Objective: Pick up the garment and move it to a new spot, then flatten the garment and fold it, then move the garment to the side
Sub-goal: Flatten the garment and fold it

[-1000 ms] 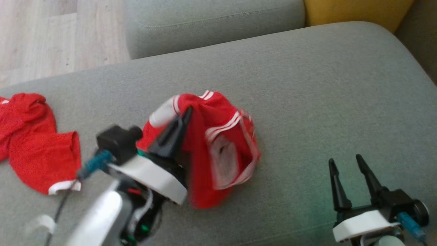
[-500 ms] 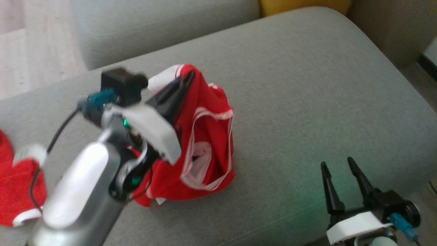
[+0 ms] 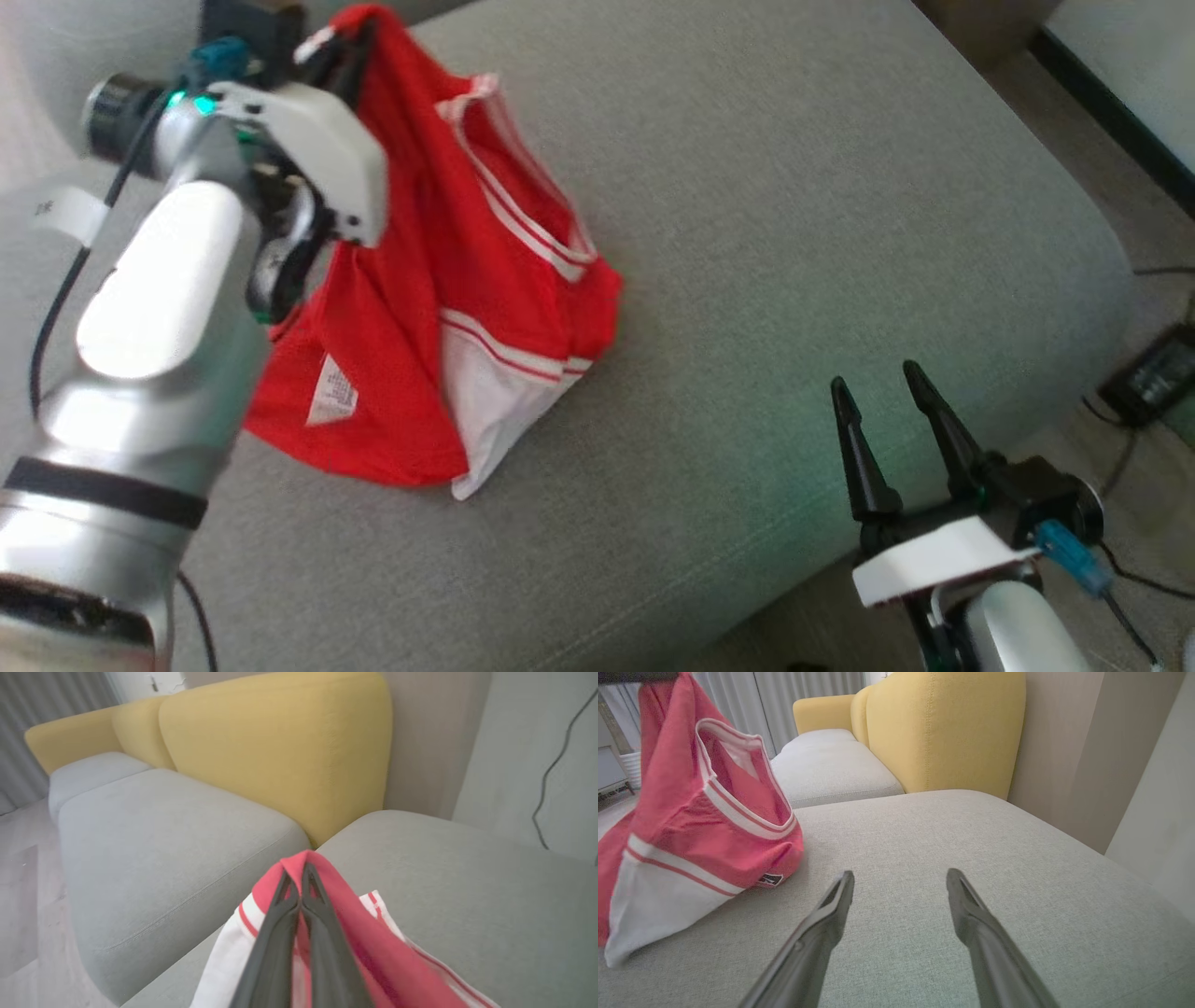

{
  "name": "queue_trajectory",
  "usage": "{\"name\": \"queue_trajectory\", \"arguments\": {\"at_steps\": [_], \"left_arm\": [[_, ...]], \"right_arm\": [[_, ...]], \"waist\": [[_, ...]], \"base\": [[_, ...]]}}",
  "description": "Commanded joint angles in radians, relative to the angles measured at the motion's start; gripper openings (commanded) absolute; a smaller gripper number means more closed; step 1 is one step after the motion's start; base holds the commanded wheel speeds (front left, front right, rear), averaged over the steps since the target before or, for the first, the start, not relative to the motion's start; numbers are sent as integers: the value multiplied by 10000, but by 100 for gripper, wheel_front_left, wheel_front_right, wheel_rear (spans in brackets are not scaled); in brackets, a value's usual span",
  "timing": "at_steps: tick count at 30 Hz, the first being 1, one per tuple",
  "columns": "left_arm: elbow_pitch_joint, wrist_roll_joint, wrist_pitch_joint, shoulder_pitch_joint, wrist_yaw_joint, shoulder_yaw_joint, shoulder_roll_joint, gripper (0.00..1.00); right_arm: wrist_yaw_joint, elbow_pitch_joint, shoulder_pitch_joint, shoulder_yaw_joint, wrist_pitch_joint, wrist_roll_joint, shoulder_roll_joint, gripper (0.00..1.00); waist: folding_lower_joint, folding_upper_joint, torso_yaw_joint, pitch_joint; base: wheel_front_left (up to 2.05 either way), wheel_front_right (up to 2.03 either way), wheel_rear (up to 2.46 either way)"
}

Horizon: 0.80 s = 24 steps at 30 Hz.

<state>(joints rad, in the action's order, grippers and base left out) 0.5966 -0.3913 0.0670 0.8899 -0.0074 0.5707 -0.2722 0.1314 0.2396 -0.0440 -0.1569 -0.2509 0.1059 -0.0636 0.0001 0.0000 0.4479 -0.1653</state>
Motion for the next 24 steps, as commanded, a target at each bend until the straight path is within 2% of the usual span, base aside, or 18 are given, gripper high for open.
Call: {"name": "queue_trajectory", "arguments": {"at_steps": [1,2,5,9,13,17,20,24], "left_arm": [[284,160,-289,672,64,-299,-333,48],[686,202,-499,759,65,-295,-322,100],[1572,114,-1160,895,60,-408,-181,100],[2056,-332,-1914,780,-71,-688,176,100],[1851,-887,-2259,50,-187,-935,472,100],[1264,-1278,-2248,-970,-96,-1047,630,100],[248,-1619,-2142,-2289,194,-1086,805,100],[-1435,-1668,-2062,-4151,935,-842,1050,100]], "right_arm": [[-7,-287,-404,-235,-109,71,56,100],[-7,-276,-424,-235,-109,78,64,100],[-7,-255,-432,-154,-109,81,81,100],[-7,-227,-333,-51,-109,15,93,100],[-7,-241,-159,110,-109,-66,100,100],[-7,-264,25,210,-109,-149,101,100],[-7,-315,204,329,-109,-219,93,100],[-7,-404,392,414,-109,-276,37,100]], "waist": [[-1,0,169,-201],[-1,0,169,-222],[-1,0,66,-238],[-1,0,-246,-89],[-1,0,-641,222],[-1,0,-937,468],[-1,0,-1229,640],[-1,0,-1590,719]], "base": [[0,0,0],[0,0,0],[0,0,0],[0,0,0],[0,0,0],[0,0,0],[0,0,0],[0,0,0]]}}
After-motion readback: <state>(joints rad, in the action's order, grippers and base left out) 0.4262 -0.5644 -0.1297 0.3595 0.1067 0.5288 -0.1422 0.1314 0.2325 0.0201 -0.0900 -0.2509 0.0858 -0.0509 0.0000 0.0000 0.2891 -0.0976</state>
